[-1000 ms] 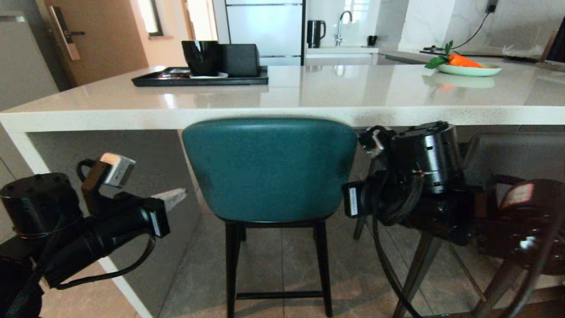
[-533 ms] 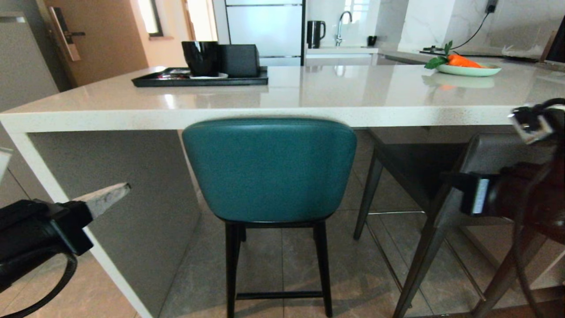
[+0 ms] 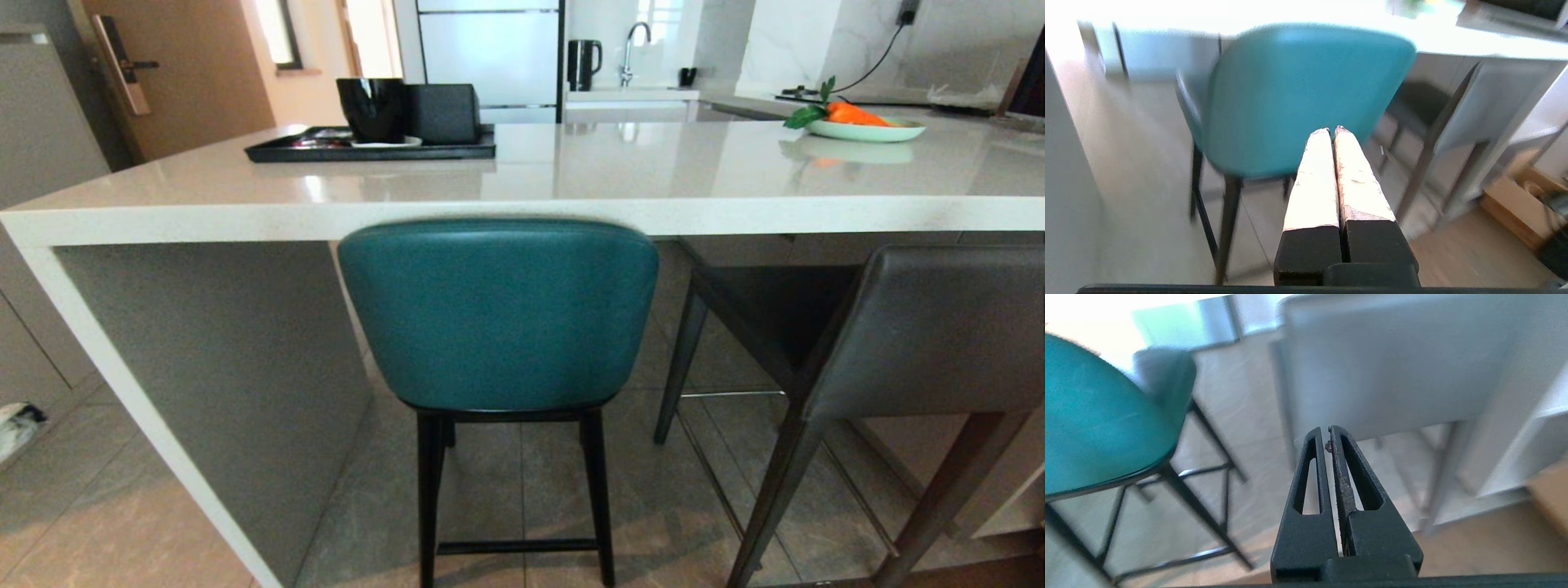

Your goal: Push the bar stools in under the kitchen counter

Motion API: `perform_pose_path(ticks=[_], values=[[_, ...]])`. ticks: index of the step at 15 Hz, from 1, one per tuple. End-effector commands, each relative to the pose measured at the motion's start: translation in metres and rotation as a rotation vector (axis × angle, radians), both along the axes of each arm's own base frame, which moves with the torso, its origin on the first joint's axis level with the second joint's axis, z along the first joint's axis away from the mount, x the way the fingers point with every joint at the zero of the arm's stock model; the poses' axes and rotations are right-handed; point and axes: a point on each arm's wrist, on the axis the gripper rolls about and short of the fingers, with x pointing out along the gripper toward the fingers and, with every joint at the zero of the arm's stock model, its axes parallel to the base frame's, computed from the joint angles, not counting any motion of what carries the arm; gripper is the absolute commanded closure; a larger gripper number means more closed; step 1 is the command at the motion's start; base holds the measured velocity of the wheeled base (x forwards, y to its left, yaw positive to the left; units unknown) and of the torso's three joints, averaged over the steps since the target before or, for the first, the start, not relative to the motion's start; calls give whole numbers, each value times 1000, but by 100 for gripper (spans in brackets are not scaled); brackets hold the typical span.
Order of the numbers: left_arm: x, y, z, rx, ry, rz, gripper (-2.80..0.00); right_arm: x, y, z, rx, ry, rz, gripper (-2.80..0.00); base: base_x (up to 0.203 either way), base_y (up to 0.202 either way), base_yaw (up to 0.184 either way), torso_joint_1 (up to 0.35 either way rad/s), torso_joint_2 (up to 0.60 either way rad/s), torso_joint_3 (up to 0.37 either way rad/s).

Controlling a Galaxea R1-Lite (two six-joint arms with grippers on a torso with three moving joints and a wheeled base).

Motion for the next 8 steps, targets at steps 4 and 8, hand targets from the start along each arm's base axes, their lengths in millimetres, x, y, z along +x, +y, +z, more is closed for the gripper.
perform_pose_path(ticks=[4,8], values=[[-50,-2,-7,106,-159,59,0,-64,-1,-3,-26,-114,-141,0,0,0,0,0,0,0],[-81,-1,-15,102,-123,-85,0,-88,7,-1,-100,-212,-100,0,0,0,0,0,0,0]])
